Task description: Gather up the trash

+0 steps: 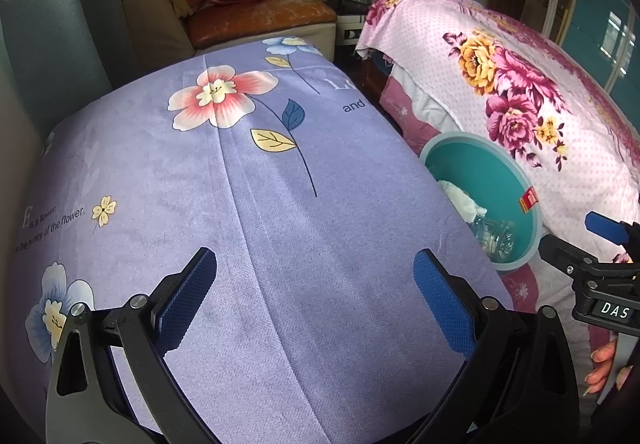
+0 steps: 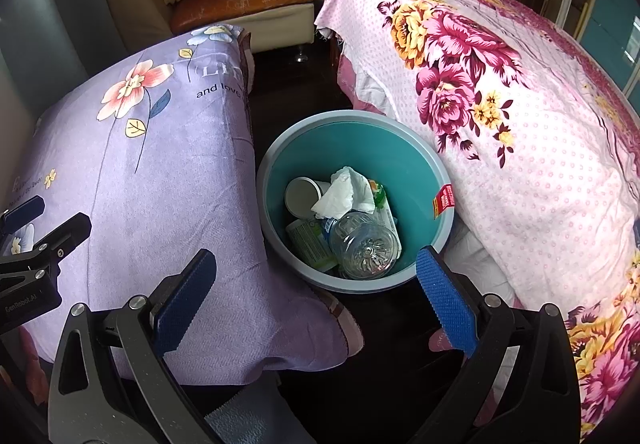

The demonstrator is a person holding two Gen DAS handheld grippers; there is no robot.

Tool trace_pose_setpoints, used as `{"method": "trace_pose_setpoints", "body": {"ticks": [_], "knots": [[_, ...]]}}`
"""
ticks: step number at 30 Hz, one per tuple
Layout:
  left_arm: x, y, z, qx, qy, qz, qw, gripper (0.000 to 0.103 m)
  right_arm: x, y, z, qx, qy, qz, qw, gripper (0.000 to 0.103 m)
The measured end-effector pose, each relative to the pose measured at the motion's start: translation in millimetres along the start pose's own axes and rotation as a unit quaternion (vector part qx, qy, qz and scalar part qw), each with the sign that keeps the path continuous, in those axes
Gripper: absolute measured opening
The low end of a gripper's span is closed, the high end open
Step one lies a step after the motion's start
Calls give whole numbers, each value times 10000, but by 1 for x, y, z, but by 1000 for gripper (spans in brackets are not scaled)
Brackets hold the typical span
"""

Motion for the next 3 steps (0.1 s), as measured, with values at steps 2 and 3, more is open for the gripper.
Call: {"method": "trace_pose_setpoints", "body": {"ticks": [2, 3], "knots": [[0, 0, 0, -8, -15, 2, 10000, 99, -1, 0, 1, -5, -2, -6, 10000, 96], [1, -1, 0, -13, -19, 10, 10000, 99, -1, 1, 1, -8, 8, -3, 10000, 96]]}}
Point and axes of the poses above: each gripper's, at about its wrist camera, not at the fingertips, and z roughly against the way its jaws point, x to its left, y to its underside, the point moved 4 cm from there along -z, roughly the way its jaws point, and after that the axes turned 3 degrees about -y, right-handed, at the moved point
